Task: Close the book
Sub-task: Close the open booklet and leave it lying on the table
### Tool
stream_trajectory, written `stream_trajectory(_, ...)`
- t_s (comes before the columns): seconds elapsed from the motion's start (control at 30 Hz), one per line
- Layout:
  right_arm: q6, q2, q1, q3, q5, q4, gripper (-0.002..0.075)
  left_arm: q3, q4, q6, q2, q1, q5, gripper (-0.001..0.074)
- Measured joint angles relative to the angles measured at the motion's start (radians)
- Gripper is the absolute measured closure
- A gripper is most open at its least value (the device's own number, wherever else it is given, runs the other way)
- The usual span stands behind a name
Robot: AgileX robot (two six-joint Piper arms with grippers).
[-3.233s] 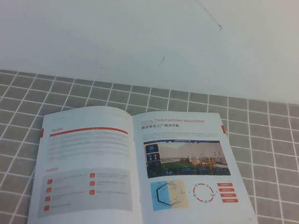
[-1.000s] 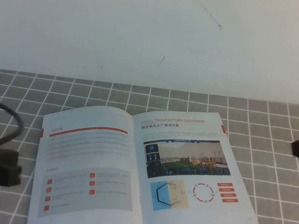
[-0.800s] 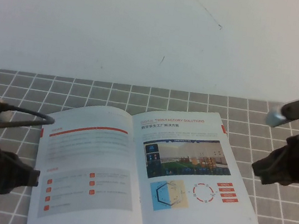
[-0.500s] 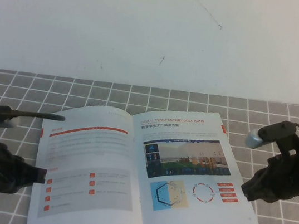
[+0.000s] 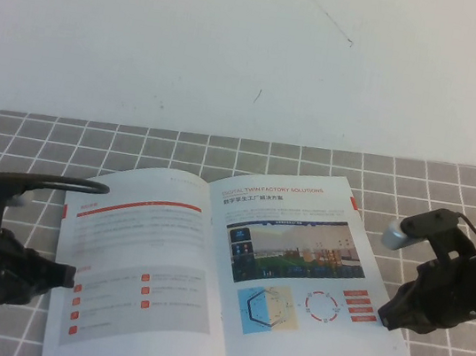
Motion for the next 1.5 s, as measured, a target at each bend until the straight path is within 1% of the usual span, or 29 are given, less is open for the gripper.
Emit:
stream_trajectory(0.27, 0.000, 0.000, 0.000, 0.000, 0.002, 0.000, 0.0729, 0.000, -0.004, -0.051, 0.074, 0.000, -0.107, 0.0738)
stream_trajectory(0.77, -0.003, 0.000, 0.000, -0.001, 0.011, 0.000, 0.0729, -0.007, -0.089, -0.058, 0.183, -0.009, -0.156, 0.0738)
stream_trajectory(0.9, -0.003, 0.000, 0.000, -0.001, 0.013, 0.000, 0.0729, -0.011, -0.112, -0.060, 0.204, -0.044, -0.175, 0.0738)
stream_trajectory(1.03, -0.003, 0.001, 0.000, -0.002, 0.015, 0.000, 0.0729, -0.013, -0.132, -0.059, 0.216, -0.104, -0.206, 0.0738)
stream_trajectory(1.17, -0.003, 0.002, 0.000, -0.002, 0.016, 0.006, 0.0729, -0.019, -0.153, -0.059, 0.220, -0.190, -0.234, 0.0738)
stream_trajectory(1.3, -0.003, 0.002, -0.002, -0.002, 0.017, 0.008, 0.0729, -0.026, -0.206, -0.059, 0.222, -0.256, -0.247, 0.0738)
stream_trajectory(1.4, -0.003, 0.002, -0.002, -0.002, 0.017, 0.012, 0.0729, -0.053, -0.235, -0.059, 0.231, -0.285, -0.219, 0.0738)
stream_trajectory(1.5, -0.003, 0.002, -0.002, -0.002, 0.018, 0.019, 0.0729, -0.105, -0.244, -0.059, 0.240, -0.316, -0.146, 0.0738)
